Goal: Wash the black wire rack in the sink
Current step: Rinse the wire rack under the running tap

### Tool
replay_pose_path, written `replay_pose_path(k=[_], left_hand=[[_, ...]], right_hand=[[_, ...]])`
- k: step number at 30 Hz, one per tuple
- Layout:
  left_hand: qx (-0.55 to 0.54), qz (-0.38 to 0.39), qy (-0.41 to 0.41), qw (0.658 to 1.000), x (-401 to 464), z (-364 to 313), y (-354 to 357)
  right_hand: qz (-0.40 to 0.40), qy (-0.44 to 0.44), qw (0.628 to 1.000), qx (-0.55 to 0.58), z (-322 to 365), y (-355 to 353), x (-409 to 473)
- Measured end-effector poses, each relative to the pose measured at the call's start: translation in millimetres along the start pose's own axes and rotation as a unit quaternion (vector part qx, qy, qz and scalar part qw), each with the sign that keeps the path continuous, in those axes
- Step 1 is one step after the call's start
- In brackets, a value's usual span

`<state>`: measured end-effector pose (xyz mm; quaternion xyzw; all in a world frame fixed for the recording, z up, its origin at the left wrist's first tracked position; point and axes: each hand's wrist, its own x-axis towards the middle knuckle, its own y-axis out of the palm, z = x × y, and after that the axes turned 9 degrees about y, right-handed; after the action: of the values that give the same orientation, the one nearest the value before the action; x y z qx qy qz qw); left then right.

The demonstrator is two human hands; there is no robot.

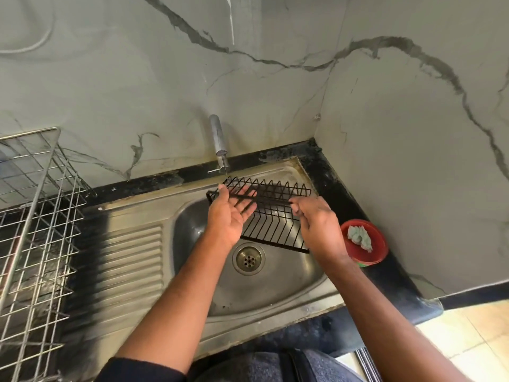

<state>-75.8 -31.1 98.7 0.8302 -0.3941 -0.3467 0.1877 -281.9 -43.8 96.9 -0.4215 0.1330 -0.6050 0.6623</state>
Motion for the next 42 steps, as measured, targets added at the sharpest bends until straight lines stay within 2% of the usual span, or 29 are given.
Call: replay_pose_path(k=[4,6,8,16,19,23,27,32,34,36,42], left_hand=[[-0.071,-0.066,-0.017,0.995,2.9,3.8,-1.3],[-0.084,-0.086,-0.017,0.993,3.1,6.9,-8.9],[-0.091,-0.106,-0.014,0.990,4.2,11.3,-18.7],[-0.072,-0.189,0.008,0.979,6.7,12.3,-49.1],[-0.047,-0.202,0.010,0.978,7.6,8.0,-60.6],[-0.020,-0.179,0.012,0.983,5.8,1.9,-75.1],[-0.015,-0.138,-0.005,0.990,10.4,-5.1,-86.2],[-0.007,-0.059,-0.035,0.998,23.2,-6.5,-101.3],[0.014,-0.034,-0.043,0.998,27.9,-8.0,-100.1],[0.045,-0.050,-0.041,0.997,30.6,-8.4,-94.9],[0.115,-0.089,0.046,0.988,42.3,-2.0,-74.2]], right_hand=[[0.073,-0.013,0.997,0.016,-13.1,5.3,-7.9],[0.138,-0.021,0.990,-0.006,-16.3,2.9,-9.1],[0.170,-0.030,0.984,-0.031,-14.5,0.3,-9.6],[0.076,0.026,0.994,0.068,0.1,13.5,6.4],[0.109,0.104,0.986,0.066,10.0,22.2,16.8],[0.245,0.270,0.929,0.062,20.1,30.9,27.8],[0.308,0.405,0.852,0.125,13.4,44.5,35.5],[0.354,0.413,0.803,0.242,5.6,64.6,49.5],[0.378,0.393,0.803,0.241,10.6,69.9,53.9],[0.388,0.373,0.811,0.228,13.5,75.1,56.4],[0.315,0.373,0.837,0.247,12.0,90.5,64.2]])
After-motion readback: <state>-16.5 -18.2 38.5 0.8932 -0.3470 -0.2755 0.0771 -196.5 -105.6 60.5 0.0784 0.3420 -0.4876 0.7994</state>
